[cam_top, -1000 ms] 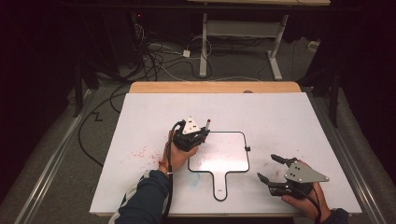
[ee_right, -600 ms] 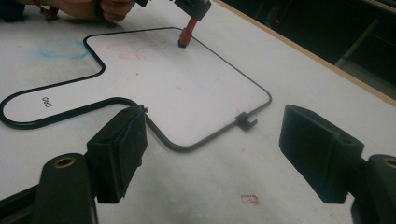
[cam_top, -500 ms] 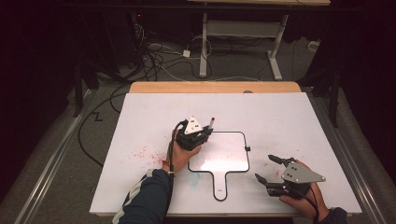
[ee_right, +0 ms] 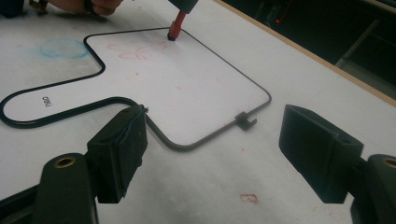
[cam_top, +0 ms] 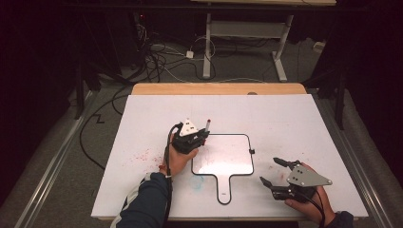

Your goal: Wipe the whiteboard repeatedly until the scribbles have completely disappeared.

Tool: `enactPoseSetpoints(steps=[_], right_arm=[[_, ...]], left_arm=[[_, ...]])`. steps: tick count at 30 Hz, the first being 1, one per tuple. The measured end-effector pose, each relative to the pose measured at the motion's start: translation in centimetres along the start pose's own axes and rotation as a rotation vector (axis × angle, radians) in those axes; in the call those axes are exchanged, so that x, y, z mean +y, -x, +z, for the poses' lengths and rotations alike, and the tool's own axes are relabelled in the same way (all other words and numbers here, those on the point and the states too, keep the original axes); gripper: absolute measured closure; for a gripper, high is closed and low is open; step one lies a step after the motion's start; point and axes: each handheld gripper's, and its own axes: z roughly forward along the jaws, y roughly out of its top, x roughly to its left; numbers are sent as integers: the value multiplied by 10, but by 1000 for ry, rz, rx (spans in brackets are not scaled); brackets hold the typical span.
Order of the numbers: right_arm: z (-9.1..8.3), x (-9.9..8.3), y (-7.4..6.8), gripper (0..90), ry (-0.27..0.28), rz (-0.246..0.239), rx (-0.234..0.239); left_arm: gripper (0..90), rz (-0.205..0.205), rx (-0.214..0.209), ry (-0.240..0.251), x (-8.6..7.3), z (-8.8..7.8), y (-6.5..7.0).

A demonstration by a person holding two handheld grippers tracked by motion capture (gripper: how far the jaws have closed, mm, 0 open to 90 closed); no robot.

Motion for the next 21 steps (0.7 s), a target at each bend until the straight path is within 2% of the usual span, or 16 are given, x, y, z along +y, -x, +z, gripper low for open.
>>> enactPoseSetpoints(steps=[1, 3, 5, 7, 8, 11, 13, 18, 21], right_arm=[[0, 0, 0, 240, 1, -2, 1], [0, 0, 0, 241, -3, -2, 3], [1, 0, 0, 241, -2, -3, 5], [1, 0, -1, 241, -6, -2, 8], [1, 0, -1, 241, -6, -2, 8], [0, 0, -1, 241, -4, -4, 9], [0, -1, 0, 241, -3, -3, 9], [0, 0, -1, 242, -5, -5, 8], [0, 0, -1, 243, -7, -5, 8]], left_arm=[[790, 6, -24, -1, 0, 1, 6], [790, 52, -49, -13, 4, 5, 19], [790, 65, -84, -13, 5, 7, 28], [790, 82, -88, -14, 5, 8, 31], [790, 78, -90, -12, 5, 8, 29], [790, 79, -63, -14, 4, 5, 22], [790, 87, -23, -19, 3, 2, 15], [790, 49, 49, -17, -2, -6, -6], [790, 6, 40, -8, -5, -10, -12]])
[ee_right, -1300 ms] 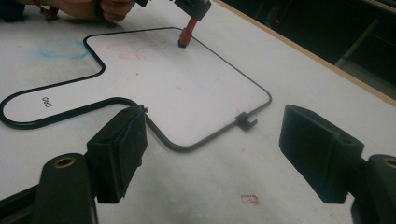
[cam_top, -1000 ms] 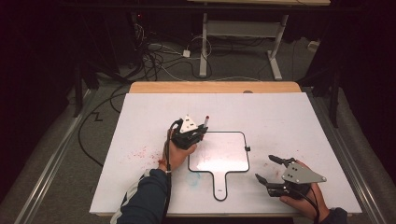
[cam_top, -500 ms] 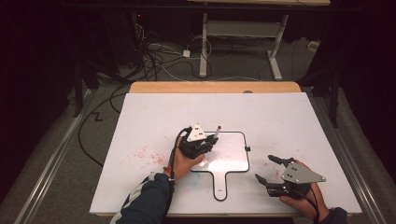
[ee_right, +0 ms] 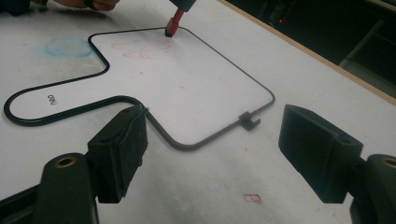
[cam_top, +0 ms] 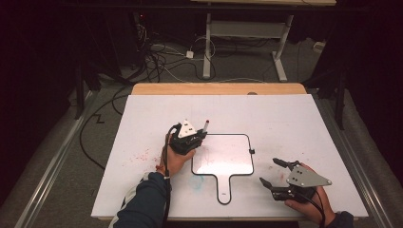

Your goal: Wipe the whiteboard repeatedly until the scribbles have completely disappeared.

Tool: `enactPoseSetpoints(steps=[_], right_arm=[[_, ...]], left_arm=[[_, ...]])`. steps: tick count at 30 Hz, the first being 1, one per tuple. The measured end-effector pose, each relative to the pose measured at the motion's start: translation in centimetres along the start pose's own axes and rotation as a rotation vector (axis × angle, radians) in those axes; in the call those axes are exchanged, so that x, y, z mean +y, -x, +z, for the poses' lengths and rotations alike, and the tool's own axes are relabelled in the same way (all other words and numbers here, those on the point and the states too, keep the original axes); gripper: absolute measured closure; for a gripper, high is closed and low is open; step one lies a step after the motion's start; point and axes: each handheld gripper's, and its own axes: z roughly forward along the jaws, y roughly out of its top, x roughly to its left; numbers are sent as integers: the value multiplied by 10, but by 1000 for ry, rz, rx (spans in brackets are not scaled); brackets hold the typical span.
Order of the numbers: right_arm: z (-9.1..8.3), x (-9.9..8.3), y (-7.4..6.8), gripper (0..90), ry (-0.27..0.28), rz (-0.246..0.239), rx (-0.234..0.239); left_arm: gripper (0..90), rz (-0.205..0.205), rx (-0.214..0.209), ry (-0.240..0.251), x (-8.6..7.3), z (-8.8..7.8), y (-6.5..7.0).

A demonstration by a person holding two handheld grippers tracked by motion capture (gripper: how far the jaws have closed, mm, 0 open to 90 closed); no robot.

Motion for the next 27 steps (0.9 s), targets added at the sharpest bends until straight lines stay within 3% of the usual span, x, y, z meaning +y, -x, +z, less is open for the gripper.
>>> enactPoseSetpoints(steps=[2, 10, 13, 16, 22, 25, 27], right_arm=[[0, 0, 0, 244, -1, -2, 1], [0, 1, 0, 245, 0, -4, 5], [0, 1, -1, 245, 0, -7, 6], [1, 1, -2, 246, 1, -12, 8], [1, 1, -2, 246, 0, -14, 9], [1, 1, -2, 246, -2, -15, 9], [1, 1, -2, 246, -1, -16, 10]], left_arm=[[790, -26, -32, 8, -1, 0, 2], [790, 42, -161, 4, 2, 4, 36], [790, 86, -166, 0, 4, 8, 42], [790, 91, -141, 2, 5, 8, 37], [790, 7, -62, 18, 1, 6, 10], [790, -33, -71, 25, 1, 9, 8], [790, -22, -98, 19, 3, 12, 15]])
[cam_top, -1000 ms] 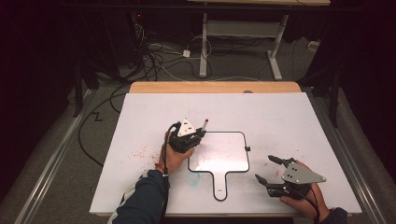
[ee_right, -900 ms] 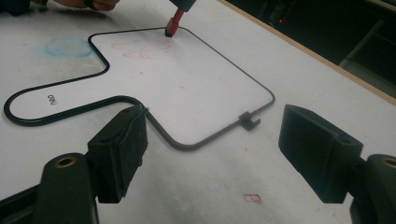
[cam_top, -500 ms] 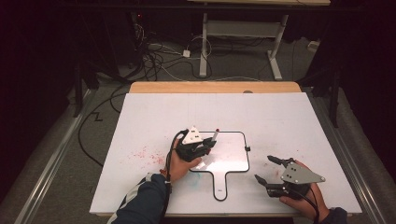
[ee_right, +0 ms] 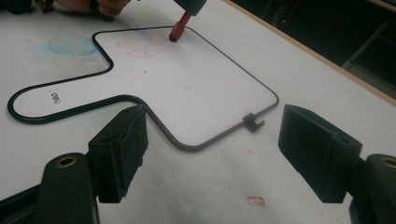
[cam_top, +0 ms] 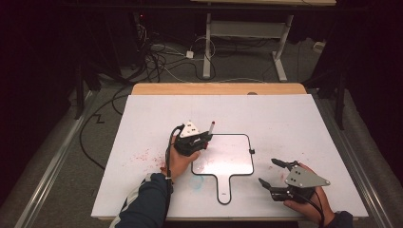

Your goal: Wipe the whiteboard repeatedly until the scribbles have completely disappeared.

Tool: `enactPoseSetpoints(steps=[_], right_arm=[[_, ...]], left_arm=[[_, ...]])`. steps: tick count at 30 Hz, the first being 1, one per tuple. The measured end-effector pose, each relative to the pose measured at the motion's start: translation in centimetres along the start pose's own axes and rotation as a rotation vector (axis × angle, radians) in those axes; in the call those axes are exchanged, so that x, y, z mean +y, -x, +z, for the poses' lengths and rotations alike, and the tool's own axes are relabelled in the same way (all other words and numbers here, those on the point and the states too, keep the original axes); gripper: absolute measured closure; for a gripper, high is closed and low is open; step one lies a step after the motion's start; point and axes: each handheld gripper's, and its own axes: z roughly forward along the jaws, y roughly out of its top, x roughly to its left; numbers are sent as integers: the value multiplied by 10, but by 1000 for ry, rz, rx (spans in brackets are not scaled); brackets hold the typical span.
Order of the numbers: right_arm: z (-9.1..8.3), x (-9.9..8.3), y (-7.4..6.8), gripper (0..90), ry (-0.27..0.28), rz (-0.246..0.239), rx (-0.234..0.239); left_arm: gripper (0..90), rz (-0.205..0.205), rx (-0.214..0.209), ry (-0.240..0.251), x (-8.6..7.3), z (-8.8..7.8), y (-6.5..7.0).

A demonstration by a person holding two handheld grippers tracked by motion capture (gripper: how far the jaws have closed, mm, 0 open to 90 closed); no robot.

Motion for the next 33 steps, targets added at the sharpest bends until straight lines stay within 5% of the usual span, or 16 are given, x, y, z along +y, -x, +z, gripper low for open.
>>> enactPoseSetpoints(steps=[5, 8, 20, 26, 30, 33], right_arm=[[0, 0, 0, 246, 0, 0, -3], [-1, 0, 0, 246, 3, -1, -4], [-1, 0, 0, 247, 1, -3, -5], [-2, 0, 0, 247, 1, -4, -7], [-2, 0, 1, 247, 0, -3, -6], [-2, 0, 0, 247, 1, -2, -5]], left_arm=[[790, 82, -65, -22, 4, 8, 26], [790, 133, -56, -35, 6, 8, 31], [790, 43, 90, -18, 0, -3, -11], [790, 49, 31, -30, -2, -3, 2], [789, 119, -18, -53, 0, 1, 20], [789, 125, -23, -45, 0, 2, 20]])
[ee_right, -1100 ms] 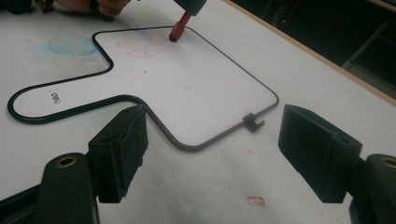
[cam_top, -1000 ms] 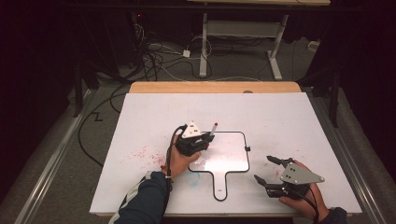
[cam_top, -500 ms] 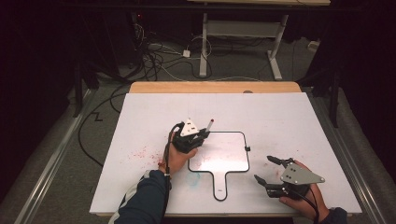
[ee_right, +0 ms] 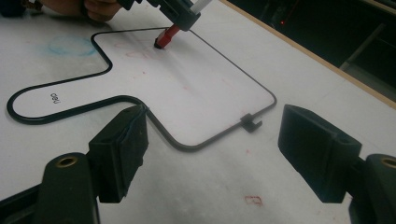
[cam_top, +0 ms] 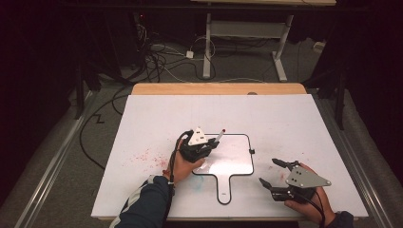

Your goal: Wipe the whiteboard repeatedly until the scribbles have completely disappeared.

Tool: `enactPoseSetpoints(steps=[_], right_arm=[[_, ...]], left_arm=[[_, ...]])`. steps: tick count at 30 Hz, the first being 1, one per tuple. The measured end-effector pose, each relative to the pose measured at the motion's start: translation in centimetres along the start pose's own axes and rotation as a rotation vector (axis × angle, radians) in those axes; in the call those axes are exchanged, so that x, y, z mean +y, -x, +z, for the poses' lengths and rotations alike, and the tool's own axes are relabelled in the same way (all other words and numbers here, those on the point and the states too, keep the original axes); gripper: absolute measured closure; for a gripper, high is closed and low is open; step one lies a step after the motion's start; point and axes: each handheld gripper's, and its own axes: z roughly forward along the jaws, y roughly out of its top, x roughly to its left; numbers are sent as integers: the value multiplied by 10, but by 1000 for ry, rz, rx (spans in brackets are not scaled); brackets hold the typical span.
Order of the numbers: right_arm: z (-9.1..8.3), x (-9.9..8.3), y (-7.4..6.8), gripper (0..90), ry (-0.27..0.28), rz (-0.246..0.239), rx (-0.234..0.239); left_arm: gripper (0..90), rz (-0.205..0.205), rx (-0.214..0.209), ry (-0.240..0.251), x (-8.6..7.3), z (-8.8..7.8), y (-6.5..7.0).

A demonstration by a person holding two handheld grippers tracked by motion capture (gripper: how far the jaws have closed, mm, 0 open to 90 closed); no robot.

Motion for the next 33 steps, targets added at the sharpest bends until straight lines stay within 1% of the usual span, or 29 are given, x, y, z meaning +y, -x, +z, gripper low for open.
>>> enactPoseSetpoints(steps=[1, 4, 5, 8, 10, 12, 13, 15, 18, 20, 22, 23, 25, 29, 30, 33], right_arm=[[0, 0, 0, 247, 2, -1, 2], [1, 0, 0, 247, 1, -1, 2], [1, 0, 0, 247, -1, -2, 2], [1, -1, 0, 247, -4, -1, 1], [1, 0, 0, 248, -3, -1, 1], [1, 0, 0, 248, -2, -2, 0], [1, 0, 0, 248, -1, -1, 0], [1, 0, 0, 248, -3, 1, -1], [1, 0, 0, 248, -5, 2, 1], [1, -1, 1, 251, -4, 5, -2], [1, -1, 2, 257, -7, 14, -6], [2, -1, 2, 266, -8, 14, -11], [2, -1, 3, 268, -8, 14, -12], [2, -1, 2, 268, -11, 11, -14], [2, -1, 2, 268, -12, 7, -11], [3, -1, 0, 265, -16, 0, -6]], left_arm=[[789, 2, 4, 3, 0, 0, -1], [789, -14, 24, 6, -1, -1, -6], [789, -25, 27, 8, -1, -2, -9], [789, -77, 56, 16, -4, -5, -19], [790, -100, 50, 20, -6, -6, -22], [790, -91, 47, 8, -5, -5, -19], [790, -95, 29, 9, -5, -4, -17], [790, -68, 10, 0, -3, -3, -10], [789, -36, -30, -7, 1, -2, 2], [789, -24, -53, -5, 2, -1, 8], [789, -5, -67, 1, 4, -2, 15], [789, -11, -80, 12, 5, -3, 16], [789, -12, -92, 27, 7, -5, 19], [789, -34, -117, 57, 5, -7, 18], [789, -30, -129, 64, 4, -7, 18], [789, 3, -151, 52, 1, -6, 21]])
